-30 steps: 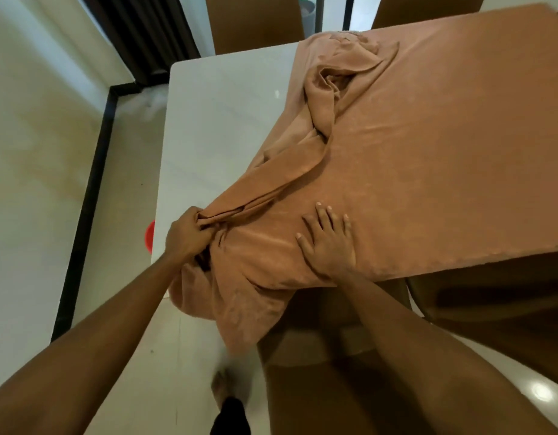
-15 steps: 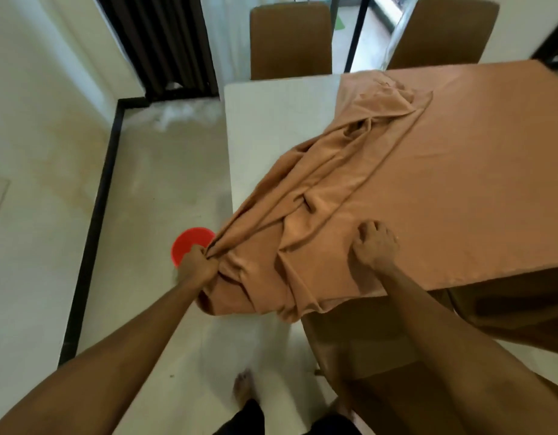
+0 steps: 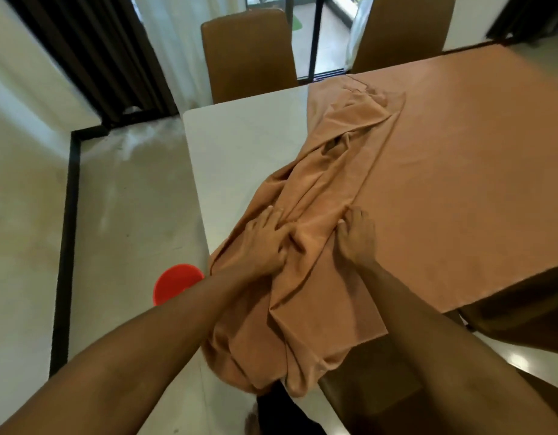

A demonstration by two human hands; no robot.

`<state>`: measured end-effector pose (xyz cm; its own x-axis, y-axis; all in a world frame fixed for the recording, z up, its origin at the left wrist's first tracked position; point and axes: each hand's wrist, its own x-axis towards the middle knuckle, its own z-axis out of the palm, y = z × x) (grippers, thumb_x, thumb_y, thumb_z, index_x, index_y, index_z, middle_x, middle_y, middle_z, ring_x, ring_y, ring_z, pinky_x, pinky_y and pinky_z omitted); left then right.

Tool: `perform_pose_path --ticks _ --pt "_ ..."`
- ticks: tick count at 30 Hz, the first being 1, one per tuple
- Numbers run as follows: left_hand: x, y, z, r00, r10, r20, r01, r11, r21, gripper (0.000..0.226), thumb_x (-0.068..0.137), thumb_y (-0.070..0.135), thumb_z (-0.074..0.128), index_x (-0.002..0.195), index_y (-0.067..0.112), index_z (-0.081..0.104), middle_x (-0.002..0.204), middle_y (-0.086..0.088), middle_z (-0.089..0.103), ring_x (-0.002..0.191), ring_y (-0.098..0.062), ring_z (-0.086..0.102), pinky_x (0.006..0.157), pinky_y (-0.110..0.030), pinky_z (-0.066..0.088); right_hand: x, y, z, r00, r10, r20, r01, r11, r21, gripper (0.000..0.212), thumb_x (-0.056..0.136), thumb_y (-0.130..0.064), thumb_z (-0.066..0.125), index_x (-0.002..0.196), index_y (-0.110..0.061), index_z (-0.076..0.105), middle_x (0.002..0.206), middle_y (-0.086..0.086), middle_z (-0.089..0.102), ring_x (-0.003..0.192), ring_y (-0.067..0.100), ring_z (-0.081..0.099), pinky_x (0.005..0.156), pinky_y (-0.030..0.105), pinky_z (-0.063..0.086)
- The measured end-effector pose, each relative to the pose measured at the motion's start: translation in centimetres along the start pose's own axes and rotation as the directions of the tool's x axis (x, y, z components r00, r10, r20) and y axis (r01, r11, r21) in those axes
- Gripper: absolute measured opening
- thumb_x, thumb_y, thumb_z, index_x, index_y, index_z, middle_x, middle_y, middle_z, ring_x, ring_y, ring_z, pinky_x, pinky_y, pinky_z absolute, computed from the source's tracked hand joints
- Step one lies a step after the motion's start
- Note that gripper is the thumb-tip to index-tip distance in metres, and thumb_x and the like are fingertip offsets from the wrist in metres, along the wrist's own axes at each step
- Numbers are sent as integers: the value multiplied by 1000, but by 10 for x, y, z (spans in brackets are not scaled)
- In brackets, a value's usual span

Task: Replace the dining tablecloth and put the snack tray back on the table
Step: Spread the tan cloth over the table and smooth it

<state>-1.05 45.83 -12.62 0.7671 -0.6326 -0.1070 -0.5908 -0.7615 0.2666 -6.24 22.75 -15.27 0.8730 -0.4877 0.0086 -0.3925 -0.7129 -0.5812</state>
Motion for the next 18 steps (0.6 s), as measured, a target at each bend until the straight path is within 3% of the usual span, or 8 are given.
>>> perform_pose_path --ticks 4,6,10,13,18 --pt "74 11 9 974 194 120 -215 957 194 65 84 38 41 149 36 36 166 -1 11 152 -27 3 117 -55 8 49 4 6 999 36 -29 -36 999 14 45 105 -25 44 147 -10 43 147 18 47 132 36 44 113 46 31" --pt "107 10 12 959 193 207 -245 931 269 70 86 47 30 154 35 23 166 3 10 152 -25 5 116 -56 13 61 9 13 991 121 -58 -118 992 50 49 106 -33 41 151 -14 39 157 15 38 143 31 36 119 46 24" --pt "146 -14 10 963 108 245 -170 953 249 75 89 53 25 158 32 7 167 7 4 150 -22 14 112 -55 20 61 24 30 993 87 -84 -100 981 -164 56 105 -49 33 152 -20 40 162 11 33 151 30 25 124 46 17" --pt "155 -44 -9 962 8 273 -74 970 231 79 87 52 29 158 32 3 167 8 1 150 -22 12 113 -58 19 65 28 32 994 86 -73 -100 971 -217 63 104 -58 21 151 -21 40 163 7 32 152 27 23 124 46 17" --pt "144 -102 -28 950 -164 264 117 976 183 73 95 57 26 159 31 2 167 5 3 152 -26 9 117 -60 14 65 28 32 994 97 -45 -105 958 -265 57 103 -56 27 147 -24 43 164 7 29 152 29 21 124 46 15"
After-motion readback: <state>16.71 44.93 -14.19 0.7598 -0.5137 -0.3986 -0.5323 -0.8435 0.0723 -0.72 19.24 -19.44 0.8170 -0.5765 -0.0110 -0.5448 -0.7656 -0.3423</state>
